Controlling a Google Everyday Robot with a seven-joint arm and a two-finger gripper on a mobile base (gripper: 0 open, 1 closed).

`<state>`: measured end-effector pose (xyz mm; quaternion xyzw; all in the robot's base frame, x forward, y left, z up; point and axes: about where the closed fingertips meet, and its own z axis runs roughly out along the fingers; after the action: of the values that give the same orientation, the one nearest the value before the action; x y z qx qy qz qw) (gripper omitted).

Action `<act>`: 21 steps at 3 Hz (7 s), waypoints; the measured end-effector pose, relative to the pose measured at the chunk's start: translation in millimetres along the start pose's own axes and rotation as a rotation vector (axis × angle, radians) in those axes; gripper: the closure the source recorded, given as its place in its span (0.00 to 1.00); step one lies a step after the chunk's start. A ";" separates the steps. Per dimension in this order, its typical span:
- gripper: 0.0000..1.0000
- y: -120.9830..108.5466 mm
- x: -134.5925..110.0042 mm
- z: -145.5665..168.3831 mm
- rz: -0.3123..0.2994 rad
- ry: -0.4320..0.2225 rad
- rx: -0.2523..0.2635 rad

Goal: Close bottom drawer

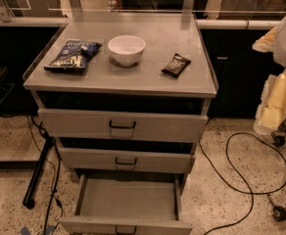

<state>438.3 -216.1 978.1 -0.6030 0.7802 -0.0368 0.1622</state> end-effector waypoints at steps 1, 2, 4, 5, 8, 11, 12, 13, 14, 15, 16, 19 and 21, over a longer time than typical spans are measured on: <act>0.01 0.0 0.0 0.0 0.000 0.000 0.000; 0.23 0.0 0.0 0.0 0.000 0.000 0.000; 0.78 0.0 0.0 0.0 0.000 0.000 0.000; 1.00 0.0 0.0 -0.1 0.000 0.000 0.000; 1.00 35.7 31.5 62.0 0.084 0.038 -0.035; 1.00 77.4 52.8 124.6 0.108 0.085 -0.141; 1.00 91.2 58.4 145.1 0.125 0.088 -0.156; 1.00 122.8 74.7 204.2 0.135 0.131 -0.225; 1.00 142.7 89.7 262.6 0.152 0.160 -0.310; 1.00 144.7 90.2 265.0 0.154 0.158 -0.314; 1.00 159.4 93.6 282.9 0.175 0.139 -0.345; 1.00 222.8 111.5 388.5 0.280 0.167 -0.461; 1.00 259.2 150.7 453.8 0.386 0.174 -0.534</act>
Offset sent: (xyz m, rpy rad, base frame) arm 0.0000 0.0000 0.0000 0.0000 0.0000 0.0000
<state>299.4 -227.1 452.4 -0.4599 0.8730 0.1490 -0.0646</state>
